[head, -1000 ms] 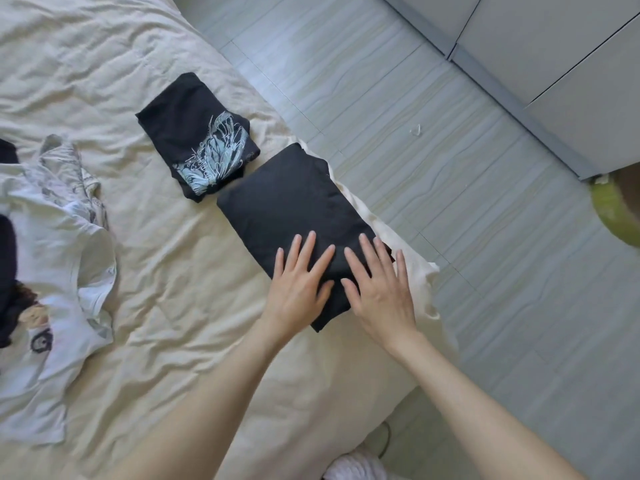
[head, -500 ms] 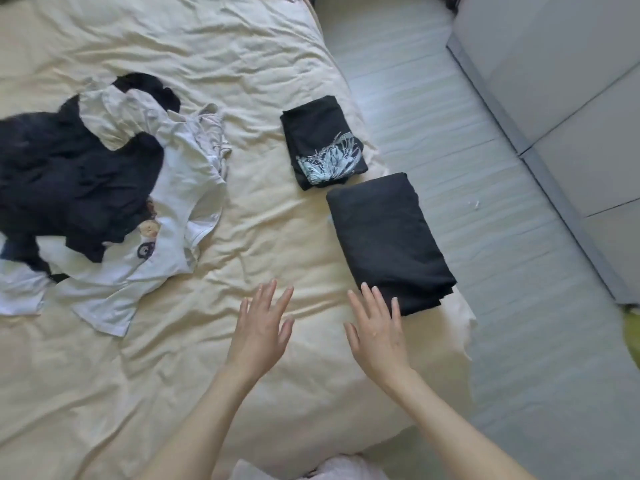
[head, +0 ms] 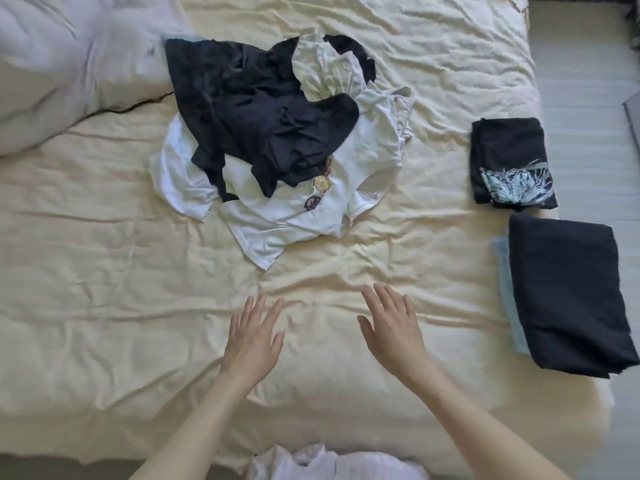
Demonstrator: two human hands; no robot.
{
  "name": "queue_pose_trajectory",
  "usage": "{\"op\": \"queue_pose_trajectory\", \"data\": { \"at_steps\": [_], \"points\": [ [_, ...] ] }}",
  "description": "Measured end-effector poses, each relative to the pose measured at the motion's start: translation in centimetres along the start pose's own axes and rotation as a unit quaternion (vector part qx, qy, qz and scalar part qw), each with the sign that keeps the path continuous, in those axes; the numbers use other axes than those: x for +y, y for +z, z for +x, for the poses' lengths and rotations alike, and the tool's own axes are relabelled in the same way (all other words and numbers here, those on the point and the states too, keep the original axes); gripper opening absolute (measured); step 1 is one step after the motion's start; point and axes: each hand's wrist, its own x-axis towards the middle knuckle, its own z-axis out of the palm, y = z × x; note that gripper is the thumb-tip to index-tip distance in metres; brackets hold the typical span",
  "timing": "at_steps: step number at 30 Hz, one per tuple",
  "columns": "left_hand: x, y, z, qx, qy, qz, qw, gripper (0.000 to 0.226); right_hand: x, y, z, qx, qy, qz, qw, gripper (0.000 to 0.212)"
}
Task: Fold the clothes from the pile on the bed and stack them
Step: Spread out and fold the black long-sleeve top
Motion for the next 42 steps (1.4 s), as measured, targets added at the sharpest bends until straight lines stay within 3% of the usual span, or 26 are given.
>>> {"op": "queue_pose_trajectory", "data": {
  "at_steps": [7, 11, 15, 19, 21, 24, 27, 30, 32, 35, 39, 42],
  "points": [
    [-5.2, 2.4, 6.9, -0.027, -0.025, -0.023, 0.999, 0.069, -2.4, 0.8, 10.6, -0.013, -0.017, -0.074, 0.997, 0.048],
    [-8.1, 2.9, 13.9, -0.021, -0.065, -0.030, 0.997, 0.099, -2.9, -0.1, 18.8, 0.036, -0.051, -0.122, 0.991, 0.049],
    [-10.2, 4.6, 18.9, -0.073, -0.070, 0.006, 0.995, 0.124, -5.4, -1.1, 27.6, 0.106, -0.097, -0.110, 0.983, 0.059],
    [-10.3, 6.1, 20.2, -0.068, -0.071, 0.023, 0.995, 0.129, -8.2, -0.9, 33.7, 0.106, -0.116, -0.155, 0.975, 0.066],
    [-10.3, 6.0, 20.4, -0.069, -0.071, 0.028, 0.995, 0.128, -8.8, -0.6, 35.3, 0.098, -0.117, -0.171, 0.973, 0.054],
    [-10.4, 5.7, 20.7, -0.085, -0.072, 0.024, 0.994, 0.126, -8.5, -0.3, 35.9, 0.152, -0.135, -0.159, 0.966, 0.027],
    [-10.4, 5.3, 21.0, -0.110, -0.071, 0.012, 0.991, 0.126, -7.8, -0.5, 34.7, 0.168, -0.131, -0.107, 0.971, 0.030],
    [-10.6, 4.5, 21.0, -0.136, -0.066, -0.016, 0.988, 0.124, -7.6, -1.1, 33.0, 0.121, -0.145, -0.085, 0.978, 0.018],
    [-10.7, 3.9, 20.9, -0.150, -0.058, -0.036, 0.986, 0.121, -7.4, -1.3, 33.1, 0.082, -0.159, -0.127, 0.976, 0.033],
    [-11.1, 3.4, 21.0, -0.152, -0.044, -0.044, 0.986, 0.116, -7.8, -1.6, 33.8, 0.114, -0.146, -0.149, 0.971, 0.024],
    [-11.4, 3.0, 20.7, -0.153, -0.033, -0.033, 0.987, 0.110, -8.5, -0.7, 30.6, 0.155, -0.140, -0.041, 0.977, 0.023],
    [-11.1, 3.7, 18.5, -0.111, -0.025, -0.039, 0.993, 0.092, -9.0, -0.2, 25.2, 0.144, -0.126, 0.081, 0.978, 0.019]
  ]
}}
